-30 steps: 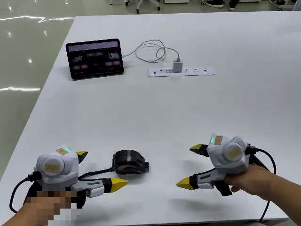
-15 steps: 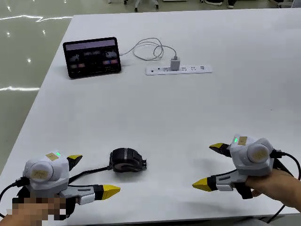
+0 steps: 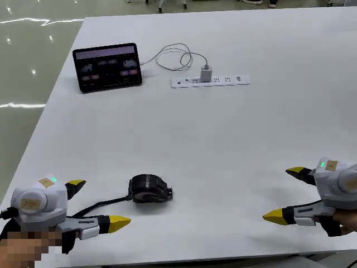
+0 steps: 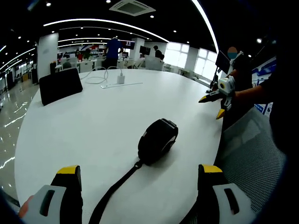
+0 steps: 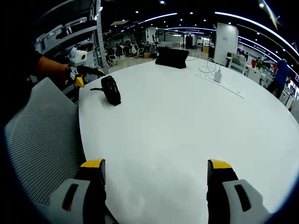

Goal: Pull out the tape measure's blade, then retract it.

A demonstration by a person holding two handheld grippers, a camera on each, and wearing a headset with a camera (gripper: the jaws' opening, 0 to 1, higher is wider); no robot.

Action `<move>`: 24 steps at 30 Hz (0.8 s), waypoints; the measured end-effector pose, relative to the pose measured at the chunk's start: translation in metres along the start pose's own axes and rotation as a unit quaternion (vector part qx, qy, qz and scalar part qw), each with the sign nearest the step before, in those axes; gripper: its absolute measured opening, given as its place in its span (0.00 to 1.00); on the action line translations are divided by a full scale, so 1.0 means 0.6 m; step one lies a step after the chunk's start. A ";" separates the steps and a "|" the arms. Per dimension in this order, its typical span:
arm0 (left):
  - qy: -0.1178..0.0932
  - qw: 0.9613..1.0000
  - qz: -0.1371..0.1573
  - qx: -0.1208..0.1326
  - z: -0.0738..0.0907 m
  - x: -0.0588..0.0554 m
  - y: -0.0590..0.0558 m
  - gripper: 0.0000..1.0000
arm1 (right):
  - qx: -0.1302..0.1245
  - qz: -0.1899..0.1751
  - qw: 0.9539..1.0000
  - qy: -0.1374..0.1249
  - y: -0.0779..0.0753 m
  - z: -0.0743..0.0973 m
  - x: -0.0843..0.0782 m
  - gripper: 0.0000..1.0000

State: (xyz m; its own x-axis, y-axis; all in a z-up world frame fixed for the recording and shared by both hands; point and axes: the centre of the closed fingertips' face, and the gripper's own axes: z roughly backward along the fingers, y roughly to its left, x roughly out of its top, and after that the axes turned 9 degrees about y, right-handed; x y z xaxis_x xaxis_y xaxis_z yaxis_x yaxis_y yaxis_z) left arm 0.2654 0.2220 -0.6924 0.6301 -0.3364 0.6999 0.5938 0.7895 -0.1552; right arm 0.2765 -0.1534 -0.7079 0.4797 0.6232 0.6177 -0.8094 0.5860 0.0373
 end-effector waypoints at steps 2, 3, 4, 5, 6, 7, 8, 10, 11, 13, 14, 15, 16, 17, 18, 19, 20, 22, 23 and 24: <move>0.002 1.000 0.001 -0.001 0.003 0.000 0.000 1.00 | -0.004 0.000 1.000 0.004 -0.005 0.007 -0.010 0.87; 0.002 1.000 0.001 -0.001 0.003 -0.001 0.000 1.00 | -0.006 0.000 1.000 0.005 -0.008 0.010 -0.014 0.87; 0.003 1.000 0.001 -0.002 0.005 -0.001 0.000 1.00 | -0.007 -0.005 1.000 0.005 -0.011 0.016 -0.019 0.88; 0.003 1.000 0.002 -0.003 0.006 0.000 0.000 1.00 | -0.009 -0.004 1.000 0.006 -0.013 0.019 -0.022 0.90; 0.002 1.000 0.002 -0.003 0.007 0.000 0.000 1.00 | -0.012 -0.003 1.000 0.009 -0.017 0.025 -0.027 0.91; 0.004 1.000 0.003 -0.003 0.008 -0.001 0.000 1.00 | -0.011 -0.005 1.000 0.010 -0.018 0.030 -0.030 0.91; 0.004 1.000 0.004 -0.004 0.008 -0.001 0.000 1.00 | -0.010 -0.009 1.000 0.008 -0.020 0.035 -0.032 0.91; 0.004 1.000 0.005 -0.005 0.008 -0.002 -0.001 1.00 | -0.014 -0.011 1.000 0.004 -0.025 0.044 -0.035 0.94; 0.006 1.000 0.009 -0.006 0.008 -0.003 -0.003 1.00 | -0.014 -0.014 1.000 0.005 -0.028 0.049 -0.038 0.95; 0.005 1.000 0.011 -0.009 0.006 -0.002 -0.009 1.00 | -0.015 -0.016 1.000 0.003 -0.030 0.053 -0.041 0.98; 0.004 1.000 0.008 -0.008 0.005 -0.001 -0.014 1.00 | -0.015 -0.016 1.000 0.003 -0.033 0.054 -0.044 0.99; 0.003 1.000 0.007 -0.008 0.003 0.000 -0.016 1.00 | -0.015 -0.016 1.000 0.002 -0.033 0.055 -0.046 1.00; 0.004 1.000 0.007 -0.010 0.002 0.000 -0.019 1.00 | -0.014 -0.014 1.000 -0.001 -0.033 0.057 -0.047 1.00; 0.003 1.000 0.006 -0.010 0.002 -0.001 -0.018 1.00 | -0.015 -0.011 1.000 -0.002 -0.033 0.058 -0.047 1.00; 0.003 1.000 0.007 -0.009 0.002 -0.001 -0.016 1.00 | -0.015 -0.009 1.000 0.000 -0.032 0.057 -0.049 1.00; 0.002 1.000 0.010 -0.009 0.002 -0.002 -0.015 1.00 | -0.013 -0.010 1.000 0.003 -0.031 0.057 -0.051 1.00; 0.002 1.000 0.010 -0.009 0.002 -0.002 -0.015 1.00 | -0.012 -0.011 1.000 0.003 -0.030 0.057 -0.052 1.00; 0.004 1.000 0.007 -0.010 0.003 -0.003 -0.015 1.00 | -0.010 -0.010 1.000 0.001 -0.029 0.058 -0.053 1.00; 0.005 1.000 0.006 -0.010 0.004 -0.003 -0.015 1.00 | -0.010 -0.010 1.000 0.001 -0.029 0.058 -0.053 1.00; 0.005 1.000 0.003 -0.006 0.004 -0.003 -0.013 1.00 | -0.010 -0.010 1.000 0.001 -0.029 0.059 -0.053 1.00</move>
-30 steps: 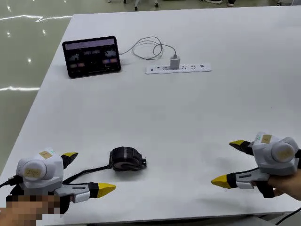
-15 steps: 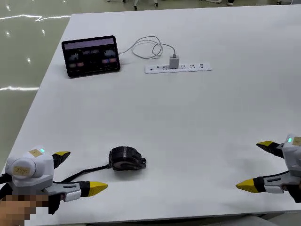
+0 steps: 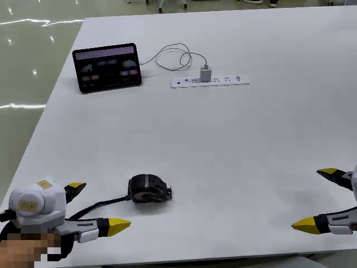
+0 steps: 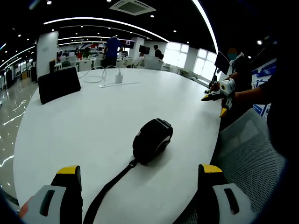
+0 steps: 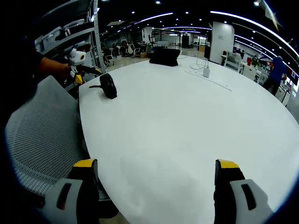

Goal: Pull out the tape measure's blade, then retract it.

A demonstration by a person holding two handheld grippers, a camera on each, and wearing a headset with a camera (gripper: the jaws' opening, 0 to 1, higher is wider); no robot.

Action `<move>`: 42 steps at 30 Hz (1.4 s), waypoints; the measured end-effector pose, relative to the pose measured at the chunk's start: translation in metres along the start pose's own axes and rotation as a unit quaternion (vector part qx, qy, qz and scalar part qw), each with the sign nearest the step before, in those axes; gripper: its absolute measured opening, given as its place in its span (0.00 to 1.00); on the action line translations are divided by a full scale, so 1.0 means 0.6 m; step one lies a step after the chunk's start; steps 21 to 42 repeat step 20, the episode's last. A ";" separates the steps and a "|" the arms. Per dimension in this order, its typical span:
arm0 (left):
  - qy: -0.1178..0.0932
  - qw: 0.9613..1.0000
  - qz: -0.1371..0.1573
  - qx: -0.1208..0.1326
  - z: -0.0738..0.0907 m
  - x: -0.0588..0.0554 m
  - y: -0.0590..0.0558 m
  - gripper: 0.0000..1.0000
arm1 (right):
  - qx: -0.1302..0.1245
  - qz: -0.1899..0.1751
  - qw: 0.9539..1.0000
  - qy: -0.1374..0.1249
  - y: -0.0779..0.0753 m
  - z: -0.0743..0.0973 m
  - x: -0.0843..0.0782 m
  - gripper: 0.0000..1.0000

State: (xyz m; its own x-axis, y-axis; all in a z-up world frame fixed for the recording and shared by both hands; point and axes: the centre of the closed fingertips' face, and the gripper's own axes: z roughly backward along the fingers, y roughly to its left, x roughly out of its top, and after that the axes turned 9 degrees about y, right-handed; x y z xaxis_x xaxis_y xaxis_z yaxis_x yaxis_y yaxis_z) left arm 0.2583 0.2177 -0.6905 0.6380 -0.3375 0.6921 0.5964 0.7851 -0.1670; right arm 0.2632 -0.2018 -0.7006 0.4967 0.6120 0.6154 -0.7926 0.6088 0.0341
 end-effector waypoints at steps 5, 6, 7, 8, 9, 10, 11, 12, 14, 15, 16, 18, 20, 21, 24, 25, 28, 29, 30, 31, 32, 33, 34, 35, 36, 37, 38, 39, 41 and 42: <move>0.003 1.000 0.002 0.000 0.001 0.000 0.001 1.00 | 0.000 0.001 1.000 0.000 -0.003 0.002 -0.001 1.00; 0.002 1.000 0.003 0.001 0.001 0.001 0.001 1.00 | 0.000 0.004 1.000 0.002 -0.003 0.002 -0.002 1.00; 0.001 1.000 0.004 0.001 0.002 0.001 0.002 1.00 | 0.000 0.007 1.000 0.004 -0.003 0.002 -0.003 1.00; 0.002 1.000 0.005 0.000 0.002 0.001 0.002 1.00 | 0.000 0.006 1.000 0.004 -0.003 0.002 -0.003 1.00; 0.003 1.000 0.007 -0.002 0.001 0.000 0.001 1.00 | 0.001 0.005 1.000 0.003 -0.003 0.002 -0.002 1.00; 0.004 1.000 0.006 0.000 0.001 -0.001 0.002 1.00 | 0.001 0.006 1.000 0.002 -0.003 0.002 -0.001 1.00; 0.005 1.000 0.005 0.000 0.000 -0.002 0.002 1.00 | 0.001 0.006 1.000 0.001 -0.003 0.002 0.000 1.00; 0.006 1.000 0.008 -0.001 0.001 -0.003 0.003 1.00 | 0.001 0.006 1.000 -0.001 -0.003 0.003 0.001 1.00; 0.006 1.000 0.006 0.000 0.001 -0.003 0.003 1.00 | 0.001 0.006 1.000 -0.002 -0.003 0.003 0.003 1.00; 0.007 1.000 0.007 -0.001 0.002 -0.003 0.003 1.00 | 0.001 0.005 1.000 -0.001 -0.003 0.003 0.003 1.00; 0.007 1.000 0.006 -0.002 0.002 -0.003 0.003 1.00 | 0.001 0.006 1.000 0.000 -0.004 0.002 0.002 1.00; 0.008 1.000 0.005 0.000 0.003 -0.002 0.004 1.00 | 0.003 0.007 1.000 0.002 -0.004 0.001 0.002 1.00; 0.009 1.000 0.003 0.000 0.003 -0.002 0.005 1.00 | 0.004 0.008 1.000 0.001 -0.004 0.001 0.003 1.00; 0.009 1.000 0.003 0.000 0.003 -0.002 0.005 1.00 | 0.004 0.008 1.000 0.001 -0.004 0.001 0.003 1.00; 0.009 1.000 0.003 0.000 0.003 -0.002 0.005 1.00 | 0.004 0.008 1.000 0.001 -0.004 0.001 0.003 1.00; 0.009 1.000 0.003 0.000 0.003 -0.002 0.005 1.00 | 0.004 0.008 1.000 0.001 -0.004 0.001 0.003 1.00; 0.009 1.000 0.003 0.000 0.003 -0.002 0.005 1.00 | 0.004 0.008 1.000 0.001 -0.004 0.001 0.003 1.00; 0.009 1.000 0.003 0.000 0.003 -0.002 0.005 1.00 | 0.004 0.008 1.000 0.001 -0.004 0.001 0.003 1.00; 0.009 1.000 0.003 0.000 0.003 -0.002 0.005 1.00 | 0.004 0.008 1.000 0.001 -0.004 0.001 0.003 1.00; 0.009 1.000 0.003 0.000 0.003 -0.002 0.005 1.00 | 0.004 0.008 1.000 0.001 -0.004 0.001 0.003 1.00; 0.009 1.000 0.003 0.000 0.003 -0.002 0.005 1.00 | 0.004 0.008 1.000 0.001 -0.004 0.001 0.003 1.00; 0.009 1.000 0.003 0.000 0.003 -0.002 0.005 1.00 | 0.004 0.008 1.000 0.001 -0.004 0.001 0.003 1.00; 0.009 1.000 0.003 0.000 0.003 -0.002 0.005 1.00 | 0.004 0.008 1.000 0.001 -0.004 0.001 0.003 1.00; 0.009 1.000 0.003 0.000 0.003 -0.002 0.005 1.00 | 0.004 0.008 1.000 0.001 -0.004 0.001 0.003 1.00; 0.009 1.000 0.003 0.000 0.003 -0.002 0.005 1.00 | 0.004 0.008 1.000 0.001 -0.004 0.001 0.003 1.00; 0.009 1.000 0.003 0.000 0.003 -0.002 0.005 1.00 | 0.004 0.008 1.000 0.001 -0.004 0.001 0.003 1.00; 0.009 1.000 0.003 0.000 0.003 -0.002 0.005 1.00 | 0.004 0.008 1.000 0.001 -0.004 0.001 0.003 1.00; 0.009 1.000 0.003 0.000 0.003 -0.002 0.005 1.00 | 0.004 0.008 1.000 0.001 -0.004 0.001 0.003 1.00; 0.009 1.000 0.003 0.000 0.003 -0.002 0.005 1.00 | 0.004 0.008 1.000 0.001 -0.004 0.001 0.003 1.00; 0.009 1.000 0.003 0.000 0.003 -0.002 0.005 1.00 | 0.004 0.008 1.000 0.001 -0.004 0.001 0.003 1.00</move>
